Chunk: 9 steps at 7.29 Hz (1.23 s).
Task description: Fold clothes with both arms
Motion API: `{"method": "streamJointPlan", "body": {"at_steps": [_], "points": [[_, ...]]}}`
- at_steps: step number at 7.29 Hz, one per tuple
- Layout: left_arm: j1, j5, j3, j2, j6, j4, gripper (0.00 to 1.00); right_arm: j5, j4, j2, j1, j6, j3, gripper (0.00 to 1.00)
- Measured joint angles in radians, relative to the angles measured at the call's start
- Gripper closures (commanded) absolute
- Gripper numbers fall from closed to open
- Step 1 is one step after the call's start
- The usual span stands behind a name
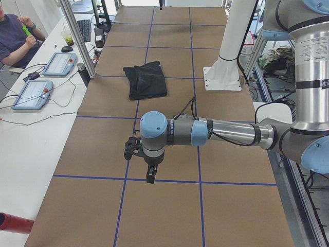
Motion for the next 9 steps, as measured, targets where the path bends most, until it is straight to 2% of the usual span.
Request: {"method": "streamJointPlan", "body": {"at_steps": [4,6,9], "points": [[-0.004,-0.104,-0.012,-0.002,0.008,-0.005,0.00,0.015,0.001,-0.081,0.141,-0.015,0.026,0.00],[-0.004,-0.115,-0.016,-0.001,0.010,-0.005,0.00,0.016,0.001,-0.125,0.158,-0.007,0.060,0.00],[-0.004,-0.117,-0.020,-0.006,0.011,-0.004,0.00,0.047,0.002,-0.133,0.159,-0.002,0.066,0.00]]}}
